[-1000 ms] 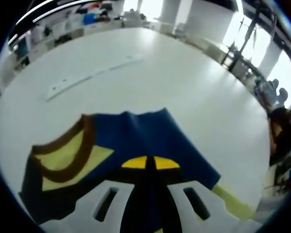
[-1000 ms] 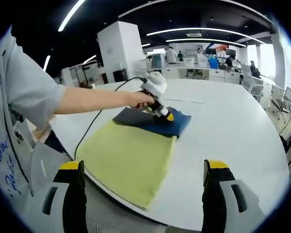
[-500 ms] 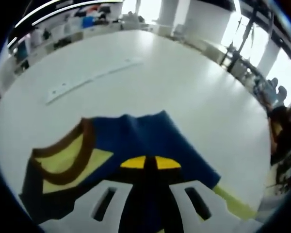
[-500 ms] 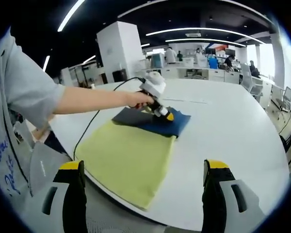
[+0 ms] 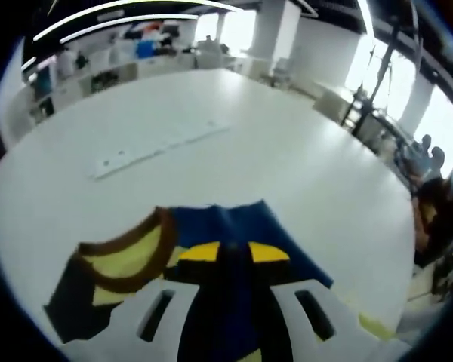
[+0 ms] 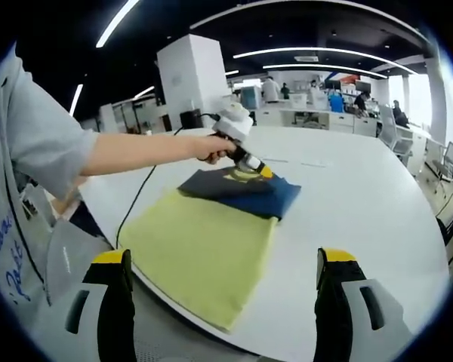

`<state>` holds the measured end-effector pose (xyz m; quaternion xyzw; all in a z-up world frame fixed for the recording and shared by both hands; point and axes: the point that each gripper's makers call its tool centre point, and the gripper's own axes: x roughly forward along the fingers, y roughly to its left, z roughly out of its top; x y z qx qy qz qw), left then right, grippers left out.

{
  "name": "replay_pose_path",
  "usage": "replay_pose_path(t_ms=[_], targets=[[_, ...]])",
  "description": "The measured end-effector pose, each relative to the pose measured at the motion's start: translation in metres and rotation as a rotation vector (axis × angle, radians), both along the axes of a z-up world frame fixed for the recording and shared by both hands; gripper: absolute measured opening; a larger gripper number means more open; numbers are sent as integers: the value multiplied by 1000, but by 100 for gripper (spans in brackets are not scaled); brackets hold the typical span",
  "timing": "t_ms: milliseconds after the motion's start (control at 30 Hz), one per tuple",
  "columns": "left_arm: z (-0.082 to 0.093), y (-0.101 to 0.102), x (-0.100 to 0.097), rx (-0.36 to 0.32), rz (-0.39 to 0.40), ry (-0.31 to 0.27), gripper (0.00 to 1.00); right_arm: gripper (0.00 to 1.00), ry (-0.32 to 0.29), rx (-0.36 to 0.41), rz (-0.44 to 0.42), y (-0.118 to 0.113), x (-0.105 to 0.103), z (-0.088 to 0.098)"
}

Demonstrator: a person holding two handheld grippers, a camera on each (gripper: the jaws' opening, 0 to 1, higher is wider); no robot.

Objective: Fold the garment on the visible template until the final outline fits inside the template.

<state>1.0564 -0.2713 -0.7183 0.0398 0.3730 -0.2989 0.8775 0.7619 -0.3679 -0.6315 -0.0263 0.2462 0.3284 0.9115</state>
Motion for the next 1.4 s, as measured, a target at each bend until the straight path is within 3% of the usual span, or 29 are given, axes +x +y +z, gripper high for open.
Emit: replay_pose_path(t_ms=[233,433,933,1400], targets=[[-2,39,4,6,64,4,11,100,-10,-4,20,6,0,2],[-15,52,-1,1,83,44,11,100,-6,-6,23,7,1,2],[-50,49,-15,-11,96,162,13,100,8,-15,16,4,1,-1],[-53,53,-15,-17,114,161,4,100,16,-8,20,6,3,-4]])
